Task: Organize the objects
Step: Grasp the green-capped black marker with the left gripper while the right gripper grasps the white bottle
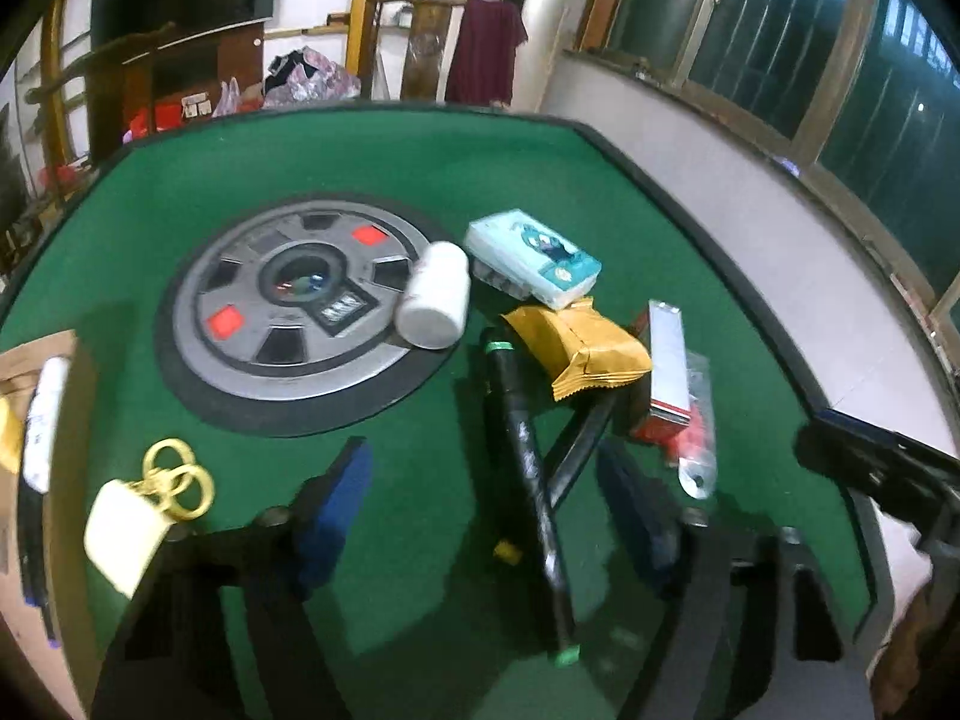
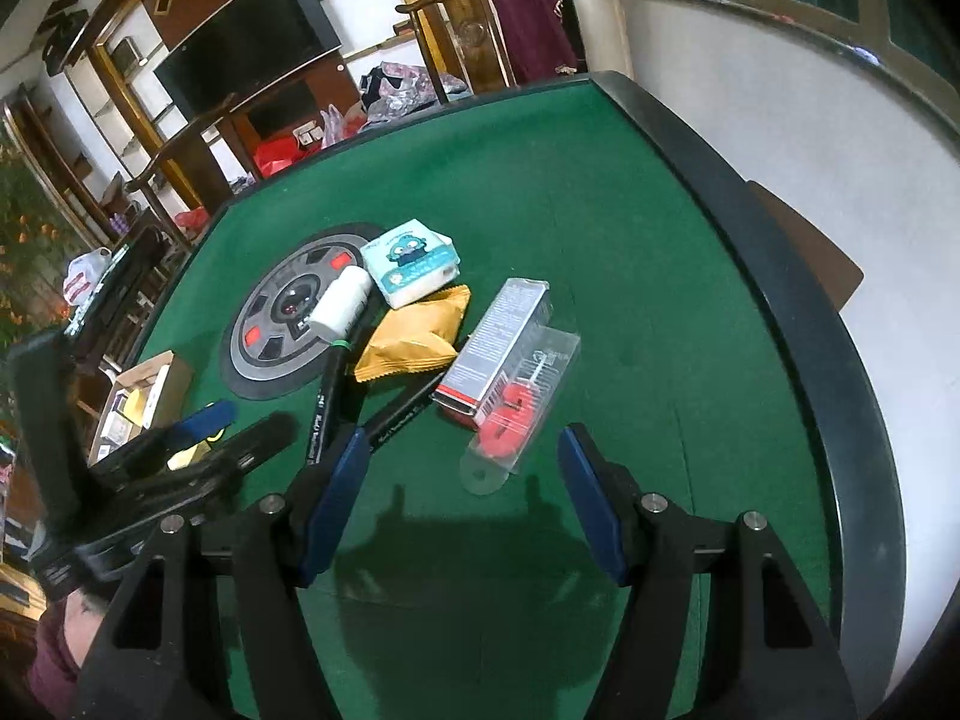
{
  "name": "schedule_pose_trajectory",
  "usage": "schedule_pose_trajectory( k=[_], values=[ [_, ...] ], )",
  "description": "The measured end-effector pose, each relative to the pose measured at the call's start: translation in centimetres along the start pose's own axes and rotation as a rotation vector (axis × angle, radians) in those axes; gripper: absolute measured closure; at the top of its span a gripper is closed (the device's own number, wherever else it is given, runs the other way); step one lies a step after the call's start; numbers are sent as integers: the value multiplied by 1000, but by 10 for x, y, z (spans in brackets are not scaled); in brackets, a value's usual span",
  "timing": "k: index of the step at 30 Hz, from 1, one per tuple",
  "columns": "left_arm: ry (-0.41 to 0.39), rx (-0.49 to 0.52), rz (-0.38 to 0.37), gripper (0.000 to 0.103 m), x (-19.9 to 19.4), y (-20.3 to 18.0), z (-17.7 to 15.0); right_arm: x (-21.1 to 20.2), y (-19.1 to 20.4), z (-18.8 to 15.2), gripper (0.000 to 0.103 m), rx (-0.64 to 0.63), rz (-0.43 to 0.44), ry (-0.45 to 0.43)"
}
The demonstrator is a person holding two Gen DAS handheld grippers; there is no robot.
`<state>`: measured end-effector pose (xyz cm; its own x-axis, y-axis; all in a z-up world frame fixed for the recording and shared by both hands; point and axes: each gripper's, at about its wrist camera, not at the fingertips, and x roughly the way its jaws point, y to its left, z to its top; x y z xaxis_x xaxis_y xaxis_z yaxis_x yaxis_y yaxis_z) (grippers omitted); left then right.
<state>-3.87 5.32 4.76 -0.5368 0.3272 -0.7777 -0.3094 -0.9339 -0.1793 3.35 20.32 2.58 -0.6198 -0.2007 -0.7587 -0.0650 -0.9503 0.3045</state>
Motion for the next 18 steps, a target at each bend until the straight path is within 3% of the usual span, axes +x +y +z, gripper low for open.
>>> schedule_pose_trajectory(
  k=[1,3,6,13,18],
  values=[
    [20,4,7,50,8,-3,0,1,-1,0,38,2,2,1],
    [60,14,18,77,24,-7,-2,2,-3,-3,38,7,12,-2],
    [95,12,23,91,29,-7,-10,-2,-3,-6,38,-4,9,-13],
    [48,-24,12,92,-14,18,-26,5,7,-13,38,-20,44,14],
    [-4,-108,-24,92,-66,44,-44,23,36,-9,38,-32,133,50]
  ],
)
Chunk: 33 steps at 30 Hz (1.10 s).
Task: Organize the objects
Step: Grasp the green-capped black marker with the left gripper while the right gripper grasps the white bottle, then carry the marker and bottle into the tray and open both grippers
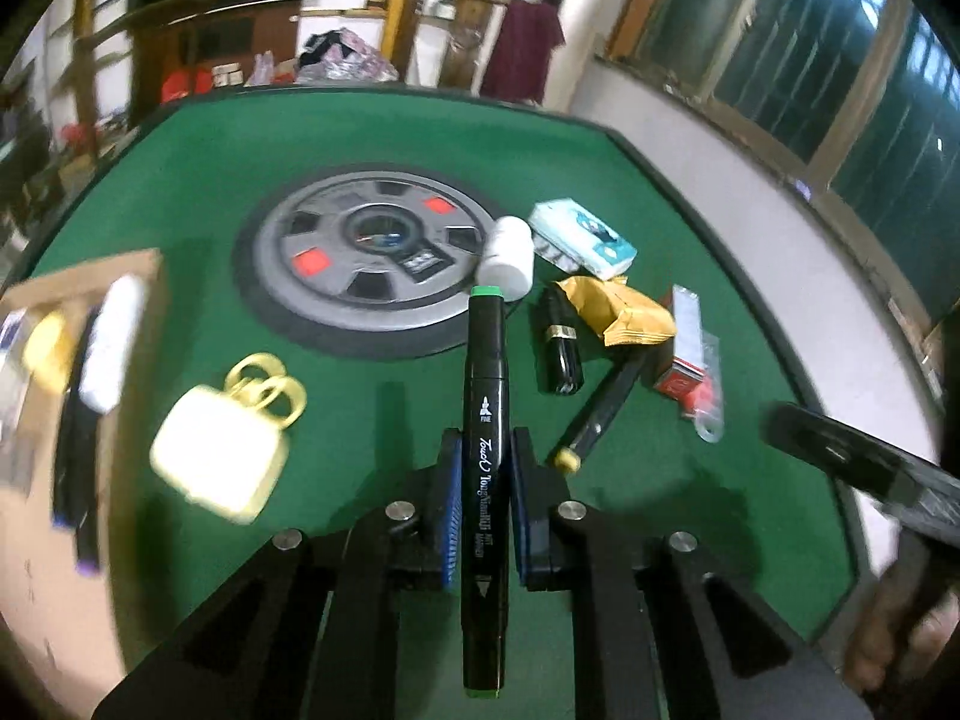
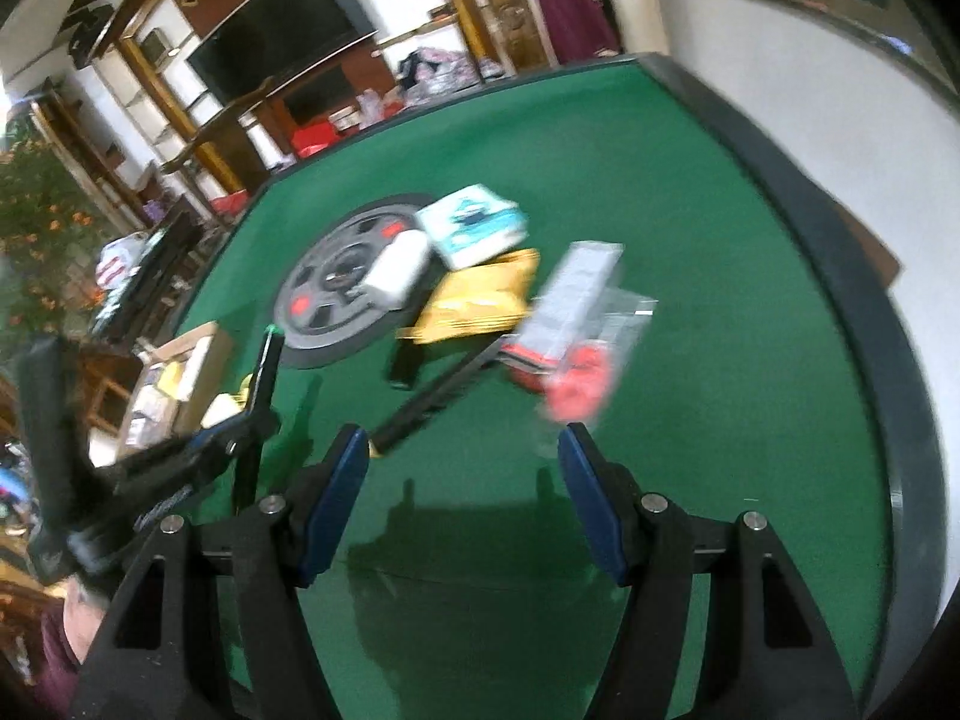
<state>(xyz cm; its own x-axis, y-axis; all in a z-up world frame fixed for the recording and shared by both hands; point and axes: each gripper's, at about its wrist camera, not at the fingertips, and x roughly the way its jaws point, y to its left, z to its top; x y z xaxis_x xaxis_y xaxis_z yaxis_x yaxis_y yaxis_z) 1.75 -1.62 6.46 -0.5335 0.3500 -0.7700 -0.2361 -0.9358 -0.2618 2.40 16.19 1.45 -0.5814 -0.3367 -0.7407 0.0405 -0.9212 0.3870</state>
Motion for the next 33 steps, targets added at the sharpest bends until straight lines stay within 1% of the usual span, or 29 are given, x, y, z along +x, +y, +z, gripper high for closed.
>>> schedule_pose_trajectory(
  k=[3,5,7,10,12,14,15,19,22,23,25,28,33],
  values=[
    [-34,-39,-18,91,-24,15,-9,23,24,17,38,-6,49,24],
    [-60,-52,-30,91,-37,25,-12,44,36,37,38,19,87,46],
    [-88,-59,-45,91,-49,32,-16,66,40,55,38,55,94,68],
    [-112,-73,-60,91,-62,49,-19,100,45,80,38,85,19,94],
    [-115,-92,-82,91,-68,63,-20,116,47,90,38,81,-45,101],
    [-120,-113,-93,91,-72,77,-20,129,48,97,39,94,-80,111],
    [-124,-121,-99,91,-73,84,-19,134,48,100,41,96,-92,115],
    [-147,-146,-108,91,-79,110,-19,159,57,109,47,79,-191,135],
    [-159,-163,-98,91,-79,127,-21,171,62,110,59,65,-269,150],
    [-160,-172,-98,91,-80,133,-22,174,61,110,68,67,-286,155],
    [-169,-188,-81,91,-82,143,-25,178,58,108,69,83,-297,164],
    [-181,-215,-61,91,-85,155,-30,174,55,105,70,97,-283,157],
    [-219,-245,-31,91,-101,168,-38,144,46,89,70,146,-157,128]
  ],
)
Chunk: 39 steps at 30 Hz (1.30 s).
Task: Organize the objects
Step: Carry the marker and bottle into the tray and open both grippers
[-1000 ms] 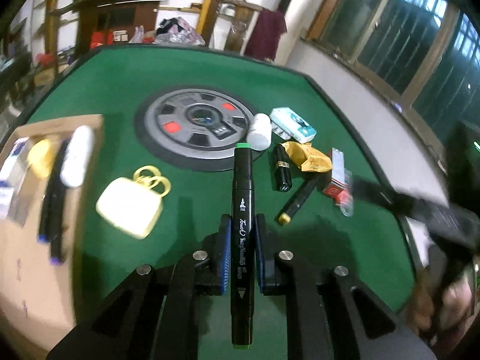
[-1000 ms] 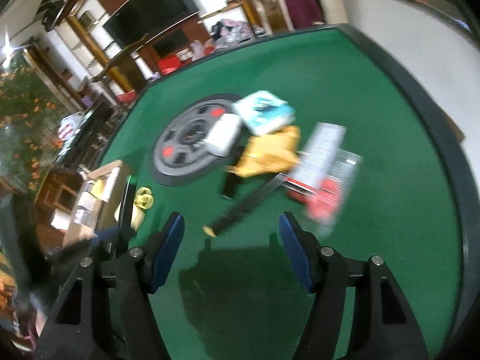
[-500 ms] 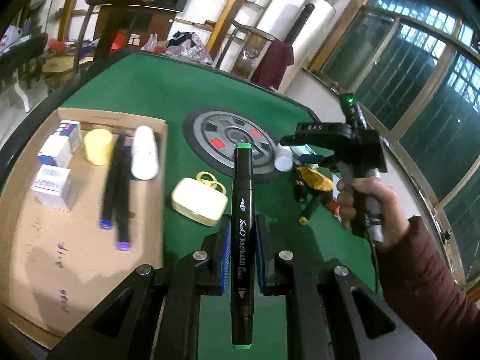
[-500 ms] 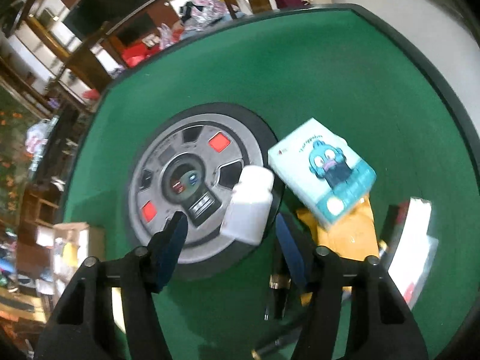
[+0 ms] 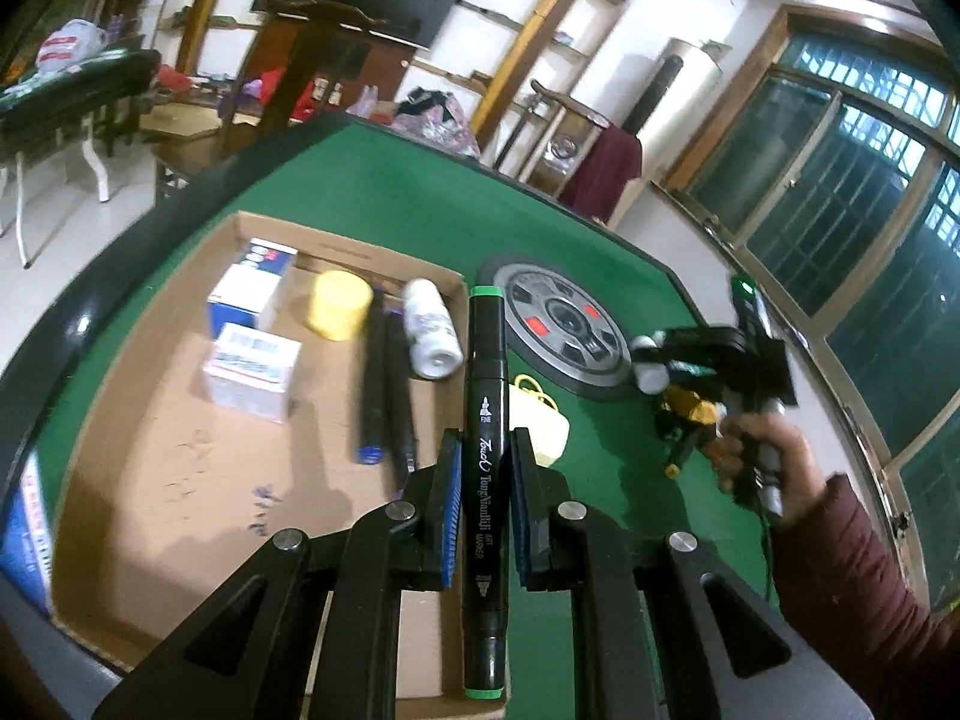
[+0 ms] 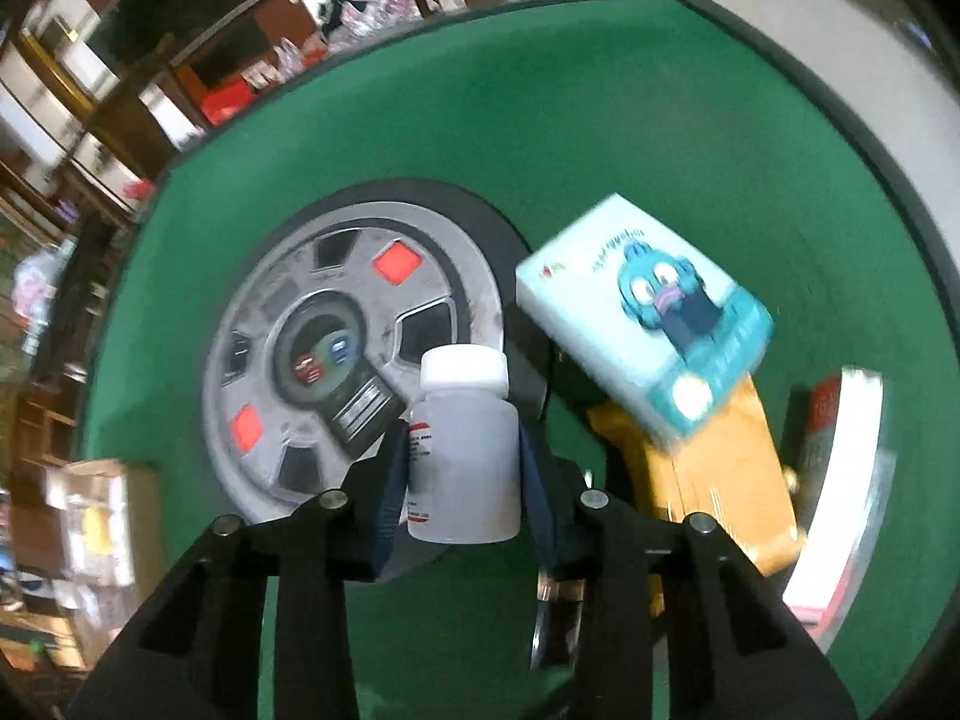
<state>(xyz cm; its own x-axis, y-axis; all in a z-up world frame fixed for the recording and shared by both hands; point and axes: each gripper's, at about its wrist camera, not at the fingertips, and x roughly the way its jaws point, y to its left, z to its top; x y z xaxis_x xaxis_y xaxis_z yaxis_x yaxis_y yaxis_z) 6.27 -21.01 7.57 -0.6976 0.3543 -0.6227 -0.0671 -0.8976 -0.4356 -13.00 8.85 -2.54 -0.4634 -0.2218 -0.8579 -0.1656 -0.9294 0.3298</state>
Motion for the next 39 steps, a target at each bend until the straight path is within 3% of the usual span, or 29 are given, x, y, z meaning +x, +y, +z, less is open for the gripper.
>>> schedule_pose_trajectory(
  k=[7,12,17,25,32,39],
  values=[
    [1,-6,115,91,-7,18,-7,-57,19,-51,69,-49,204,-25],
    [47,-23,172,91,-1,37,-11,-70,75,-86,69,-146,342,22],
    [70,9,238,91,-2,53,-8,-66,127,-121,69,-234,416,77],
    [163,26,316,91,6,88,3,-40,187,-155,69,-315,452,151],
    [280,-24,316,91,46,117,25,5,228,-165,69,-341,427,230],
    [311,-44,343,91,77,129,49,23,244,-154,69,-358,352,207]
  ],
)
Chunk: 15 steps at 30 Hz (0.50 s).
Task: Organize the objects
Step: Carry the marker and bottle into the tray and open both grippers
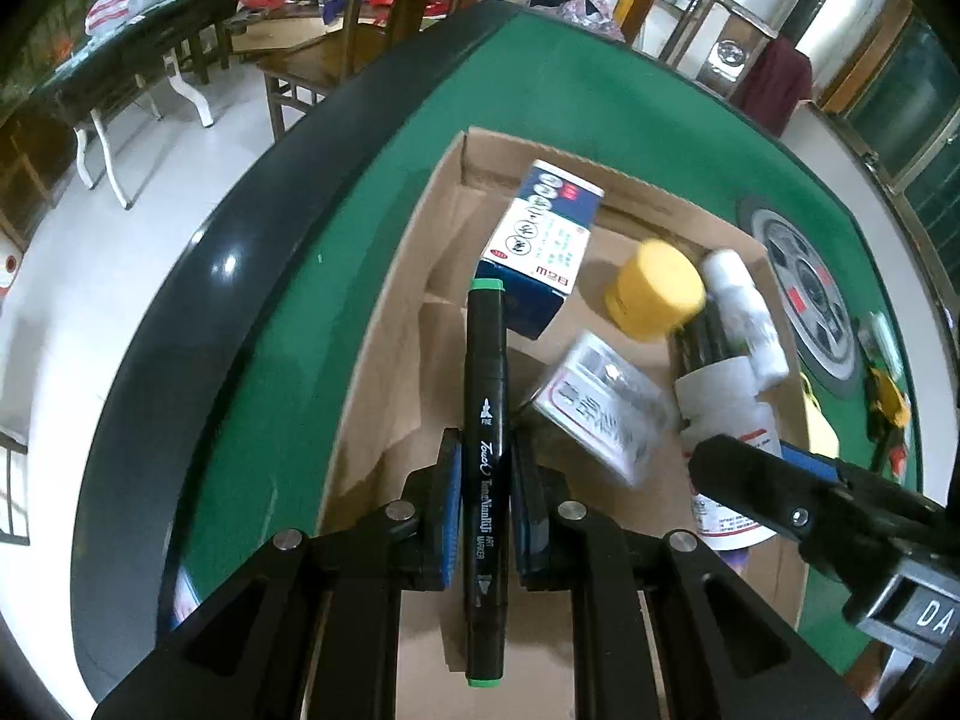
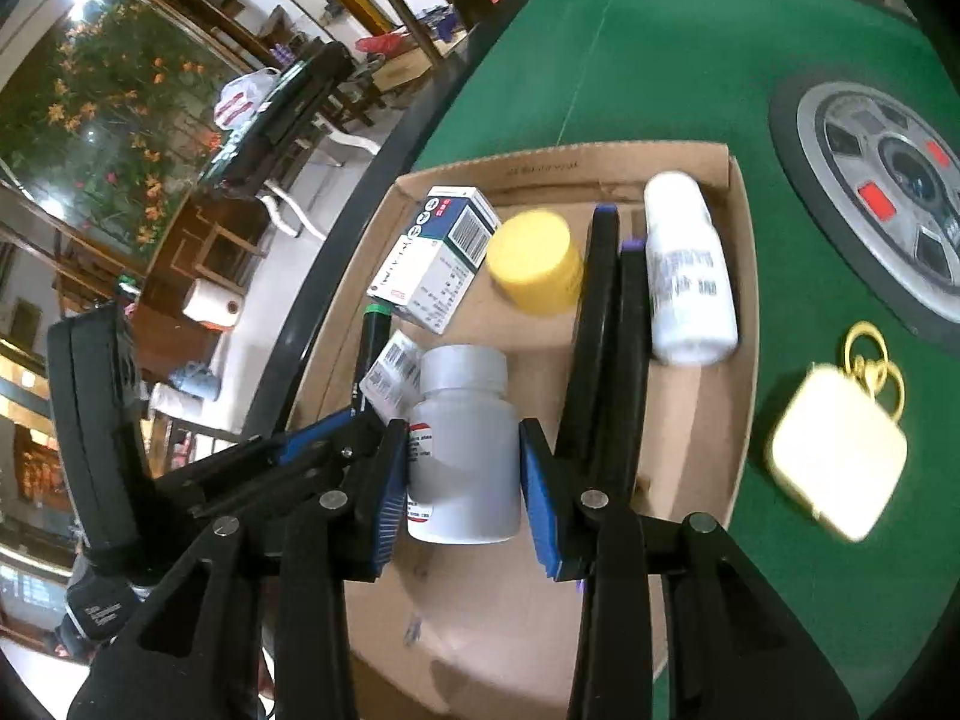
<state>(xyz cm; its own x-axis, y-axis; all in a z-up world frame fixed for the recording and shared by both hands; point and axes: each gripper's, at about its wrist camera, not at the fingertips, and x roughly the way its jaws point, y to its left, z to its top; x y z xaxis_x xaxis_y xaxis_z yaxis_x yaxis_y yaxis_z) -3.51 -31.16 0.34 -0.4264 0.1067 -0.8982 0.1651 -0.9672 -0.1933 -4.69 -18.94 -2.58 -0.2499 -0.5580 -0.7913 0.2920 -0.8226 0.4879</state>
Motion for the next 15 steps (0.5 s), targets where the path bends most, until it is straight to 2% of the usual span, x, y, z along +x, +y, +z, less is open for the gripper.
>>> schedule_pose_trajectory(
  k=[10,15],
  values=[
    [-63,-38,-10,89,1,14,-1,15,-7,8,69,-14,-69,13],
    [-91,-64,-62,75,-9,16,-2,18,-7,8,69,-34,-105,0]
  ],
)
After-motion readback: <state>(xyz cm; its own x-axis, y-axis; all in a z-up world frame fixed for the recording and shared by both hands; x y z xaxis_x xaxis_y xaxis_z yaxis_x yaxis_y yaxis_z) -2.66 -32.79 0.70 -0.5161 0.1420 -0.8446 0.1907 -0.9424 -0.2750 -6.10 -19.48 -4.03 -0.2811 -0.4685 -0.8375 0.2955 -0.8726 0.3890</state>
